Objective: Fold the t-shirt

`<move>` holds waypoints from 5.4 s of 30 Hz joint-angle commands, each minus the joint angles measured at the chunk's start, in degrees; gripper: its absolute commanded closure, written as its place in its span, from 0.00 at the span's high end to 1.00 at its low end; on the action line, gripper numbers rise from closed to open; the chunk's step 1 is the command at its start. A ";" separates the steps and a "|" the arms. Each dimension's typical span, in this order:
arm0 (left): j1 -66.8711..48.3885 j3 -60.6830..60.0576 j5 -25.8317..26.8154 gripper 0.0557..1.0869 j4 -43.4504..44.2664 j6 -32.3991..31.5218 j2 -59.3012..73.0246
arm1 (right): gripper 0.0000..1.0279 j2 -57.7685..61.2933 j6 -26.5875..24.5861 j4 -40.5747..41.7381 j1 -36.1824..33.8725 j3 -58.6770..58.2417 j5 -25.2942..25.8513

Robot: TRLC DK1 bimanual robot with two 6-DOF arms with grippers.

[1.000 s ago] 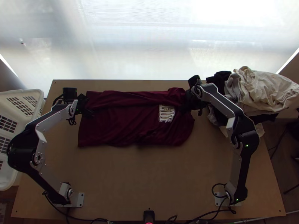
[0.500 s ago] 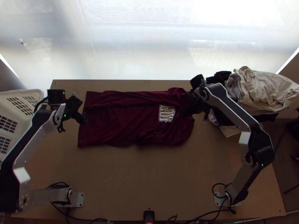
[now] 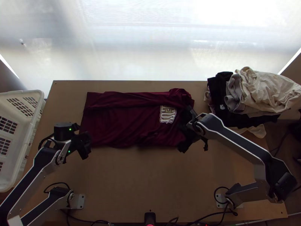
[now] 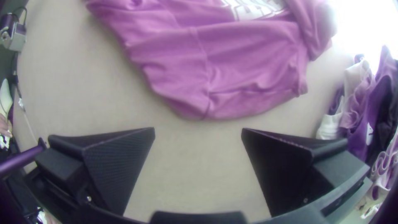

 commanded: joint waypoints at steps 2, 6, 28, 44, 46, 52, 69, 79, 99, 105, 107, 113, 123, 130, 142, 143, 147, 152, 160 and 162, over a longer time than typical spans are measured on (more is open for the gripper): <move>-1.22 -8.82 -0.64 0.95 10.28 2.98 -2.13 | 0.91 -3.40 2.75 6.54 5.59 -7.60 3.56; 0.28 -9.43 -0.72 0.94 15.02 3.07 0.33 | 0.90 -3.67 2.66 10.32 5.59 -10.32 6.37; -2.01 -8.11 0.33 0.92 2.72 5.71 -1.16 | 0.84 -0.77 3.54 15.59 5.68 -11.73 7.87; -0.51 -11.37 0.42 0.43 14.32 7.64 6.22 | 0.29 0.11 1.69 21.39 5.59 -13.66 7.52; 0.63 -11.28 0.51 0.33 15.82 7.46 7.98 | 0.22 1.08 1.25 22.63 5.59 -14.37 7.16; 3.09 -9.70 1.91 0.12 16.17 7.02 10.26 | 0.03 1.17 0.02 25.70 5.33 -16.21 6.64; 9.86 1.64 4.11 0.04 -4.66 5.88 -1.51 | 0.03 -20.89 -4.90 9.88 -3.55 -17.97 4.35; 13.72 6.74 7.45 0.04 -19.60 5.53 -15.40 | 0.03 -31.79 -3.58 -5.15 -4.43 -15.51 -2.24; 16.45 14.21 10.70 0.04 -10.11 -7.83 4.73 | 0.03 -15.88 -0.77 3.29 -16.21 -0.83 -10.94; 21.81 18.96 10.17 0.04 1.05 -3.70 21.25 | 0.03 -1.82 -2.88 6.54 -22.97 5.94 -11.03; 22.60 19.04 10.00 0.04 2.37 -3.08 24.33 | 0.03 1.08 -2.53 6.98 -23.76 6.82 -11.03; 21.55 13.86 10.00 0.04 4.48 -0.89 22.83 | 0.03 3.28 -1.91 10.23 -23.24 4.18 -10.94; 19.00 9.46 9.12 0.04 12.92 -0.09 25.91 | 0.03 11.45 0.90 15.77 -19.72 7.17 -10.24; 15.92 15.88 8.24 0.04 18.01 -5.98 31.80 | 0.03 12.86 0.90 16.12 -16.12 9.37 -7.95; 10.65 17.99 4.64 0.04 22.50 -7.83 39.62 | 0.03 15.76 0.81 20.34 -18.32 12.27 -1.89; 10.65 17.99 4.64 0.04 22.50 -7.92 39.97 | 0.03 16.11 0.81 20.34 -18.67 12.09 -1.80; 11.35 17.37 4.37 0.04 23.29 -7.57 40.59 | 0.03 16.46 0.46 22.54 -20.60 9.72 -0.57; 13.02 17.46 4.20 0.04 24.52 -7.04 42.52 | 0.03 16.72 0.37 24.21 -21.92 8.22 -0.22; 11.88 16.58 1.21 0.97 25.40 -6.16 43.05 | 0.13 18.31 0.55 24.82 -20.25 9.19 -0.22; 11.62 16.58 1.03 0.96 26.10 -6.33 42.78 | 0.30 18.31 1.34 24.47 -19.63 9.63 -0.13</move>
